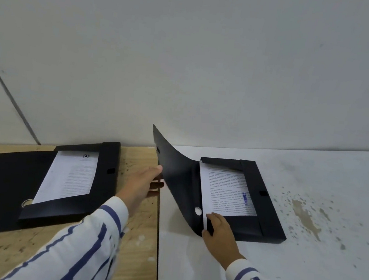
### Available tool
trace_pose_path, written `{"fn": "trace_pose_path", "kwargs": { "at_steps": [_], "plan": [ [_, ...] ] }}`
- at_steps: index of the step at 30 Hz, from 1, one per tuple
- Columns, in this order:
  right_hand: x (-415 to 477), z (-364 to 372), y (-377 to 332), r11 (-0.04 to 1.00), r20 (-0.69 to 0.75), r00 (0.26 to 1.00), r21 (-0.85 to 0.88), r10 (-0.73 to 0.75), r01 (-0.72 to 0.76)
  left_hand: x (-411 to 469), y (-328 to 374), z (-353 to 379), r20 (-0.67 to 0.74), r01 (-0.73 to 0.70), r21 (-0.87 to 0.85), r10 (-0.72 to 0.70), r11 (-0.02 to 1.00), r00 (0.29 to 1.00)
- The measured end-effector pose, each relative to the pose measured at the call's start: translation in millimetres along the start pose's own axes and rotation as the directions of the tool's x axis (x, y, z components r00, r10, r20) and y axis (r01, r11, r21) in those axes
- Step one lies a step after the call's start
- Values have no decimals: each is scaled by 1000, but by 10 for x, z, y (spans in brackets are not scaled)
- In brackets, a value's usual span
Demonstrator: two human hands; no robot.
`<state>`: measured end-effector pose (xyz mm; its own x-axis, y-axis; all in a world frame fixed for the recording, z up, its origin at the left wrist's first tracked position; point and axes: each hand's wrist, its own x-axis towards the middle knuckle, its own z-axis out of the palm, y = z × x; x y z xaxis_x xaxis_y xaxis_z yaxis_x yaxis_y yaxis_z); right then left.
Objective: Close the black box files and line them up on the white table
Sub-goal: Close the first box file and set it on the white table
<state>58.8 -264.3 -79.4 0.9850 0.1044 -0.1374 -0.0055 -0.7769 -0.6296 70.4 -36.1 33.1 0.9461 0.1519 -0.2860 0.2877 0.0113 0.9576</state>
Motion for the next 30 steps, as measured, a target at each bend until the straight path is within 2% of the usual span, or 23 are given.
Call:
{"fn": "trace_pose_path", "kwargs": {
  "at_steps": [5, 9, 12, 15, 17, 19, 20, 21, 23, 26, 30],
  "plan": [
    [14, -227, 88, 995, -42, 998, 96, 45, -41, 37, 130, 609, 61, -57, -60, 61, 997, 996],
    [120, -484, 259, 979, -25, 995, 184, 92, -85, 134, 146, 1109, 98, -116, 23, 113, 993, 989],
    [237, -758, 394, 923, 31, 988, 354, 152, -153, 220, 111, 1441, 128, -132, 112, 117, 985, 985],
    [364, -1109, 543, 789, 97, 974, 573, 204, -222, 323, -4, 1735, 178, -130, 310, 77, 942, 981],
    [434, -1358, 615, 598, 148, 949, 747, 277, -291, 393, -140, 1864, 198, -127, 470, 35, 874, 979],
    [546, -1523, 776, 460, 145, 947, 846, 287, -269, 482, -317, 1956, 177, -98, 587, -9, 803, 984],
    [599, -1594, 874, 441, 147, 952, 860, 270, -258, 525, -405, 2005, 153, -76, 640, -30, 764, 988],
    [635, -1658, 965, 457, 160, 956, 851, 246, -260, 562, -484, 2042, 125, -51, 689, -49, 723, 991],
    [695, -1761, 1089, 584, 163, 964, 770, 208, -257, 599, -591, 2106, 71, -10, 746, -65, 666, 995],
    [800, -1773, 1246, 788, 174, 969, 564, 178, -246, 623, -707, 2150, 1, 39, 770, -63, 637, 998],
    [839, -1595, 1426, 931, 128, 973, 292, 190, -220, 648, -866, 2137, -32, 82, 808, -96, 584, 995]
  ]
}}
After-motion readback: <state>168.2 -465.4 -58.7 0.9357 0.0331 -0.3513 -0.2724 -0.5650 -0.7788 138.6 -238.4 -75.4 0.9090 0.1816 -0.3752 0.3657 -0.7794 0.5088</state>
